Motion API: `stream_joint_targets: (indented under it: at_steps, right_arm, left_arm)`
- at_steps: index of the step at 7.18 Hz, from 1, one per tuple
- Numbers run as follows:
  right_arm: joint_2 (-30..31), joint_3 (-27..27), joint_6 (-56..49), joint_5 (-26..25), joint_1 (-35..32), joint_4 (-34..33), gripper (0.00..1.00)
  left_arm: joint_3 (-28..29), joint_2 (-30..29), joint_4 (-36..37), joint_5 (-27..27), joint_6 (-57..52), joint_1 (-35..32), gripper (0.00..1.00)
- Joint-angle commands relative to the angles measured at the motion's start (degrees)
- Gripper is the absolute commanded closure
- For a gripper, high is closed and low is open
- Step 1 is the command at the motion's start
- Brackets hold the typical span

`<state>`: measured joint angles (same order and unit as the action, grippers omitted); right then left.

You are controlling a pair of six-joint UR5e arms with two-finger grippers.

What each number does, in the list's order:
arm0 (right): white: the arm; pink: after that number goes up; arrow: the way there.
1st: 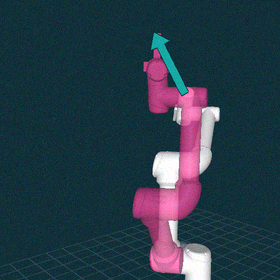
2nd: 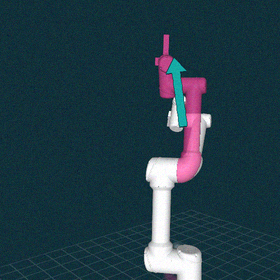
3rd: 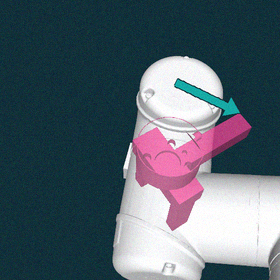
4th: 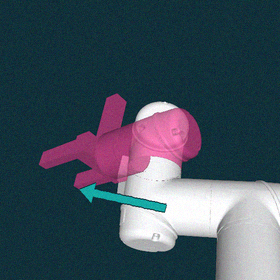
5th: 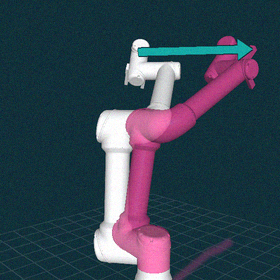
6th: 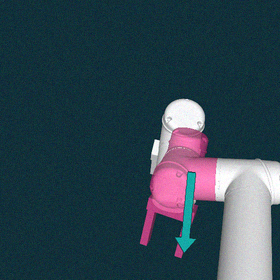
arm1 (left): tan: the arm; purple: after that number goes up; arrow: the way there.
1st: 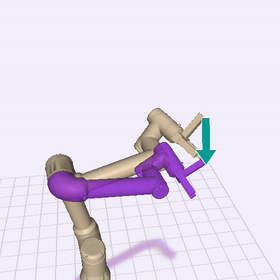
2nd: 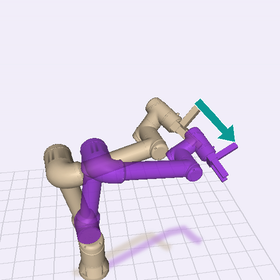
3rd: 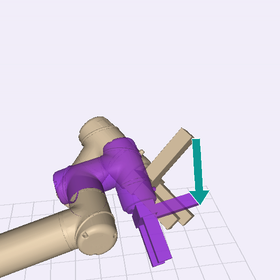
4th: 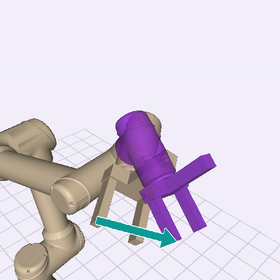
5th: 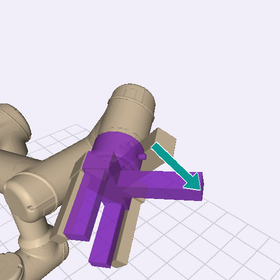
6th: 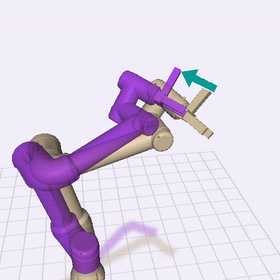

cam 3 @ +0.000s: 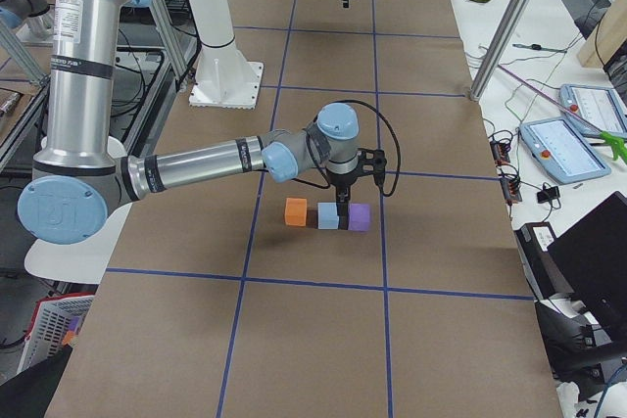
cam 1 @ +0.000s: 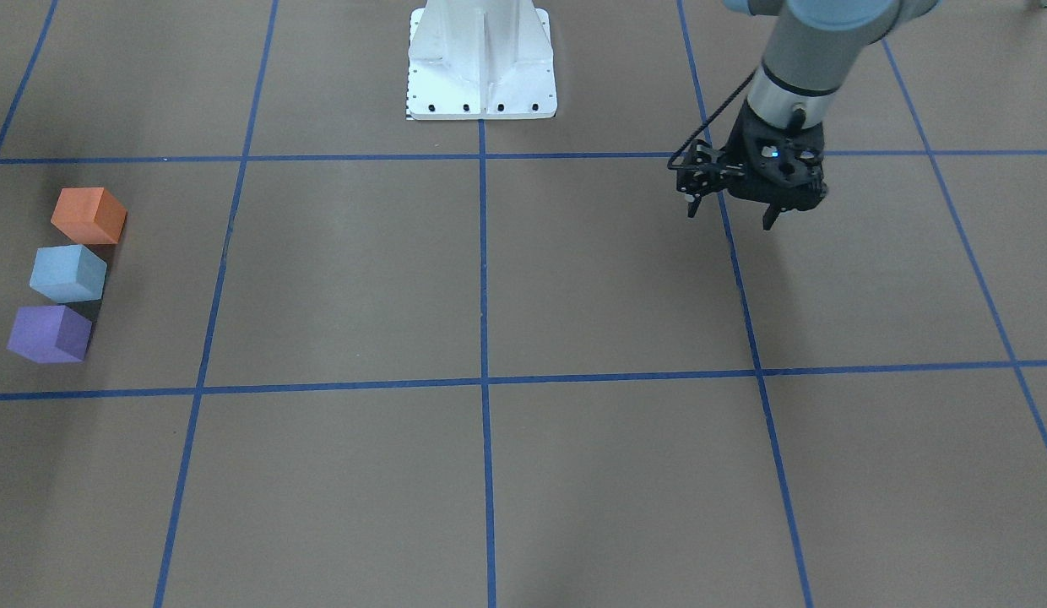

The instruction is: Place blue block between orange and purple blocks

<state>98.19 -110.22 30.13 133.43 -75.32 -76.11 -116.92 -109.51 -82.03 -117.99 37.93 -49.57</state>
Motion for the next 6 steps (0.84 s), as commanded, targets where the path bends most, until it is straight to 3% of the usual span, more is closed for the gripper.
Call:
stream_joint_targets:
  at_steps: [1, 3, 5, 6]
  right_arm:
    - [1.56, 0.35, -5.05, 4.74, -5.61, -0.09, 0.0]
    - [1.14, -0.17, -10.68, 4.83, -8.95, -5.06, 0.0]
    - [-2.27, -0.09, -18.15, 4.65, -11.24, -13.39, 0.0]
    - [-4.65, 0.09, -19.48, 4.13, -11.51, -17.36, 0.0]
  left_arm:
    - [3.78, 6.74, -2.87, -9.22, -17.19, -12.5, 0.0]
    - [12.46, 8.78, -2.79, -15.93, -37.31, -25.16, 0.0]
    - [23.0, 8.18, -2.79, -16.92, -53.32, -35.11, 0.0]
    - [27.93, 7.13, -2.87, -16.66, -58.54, -36.81, 0.0]
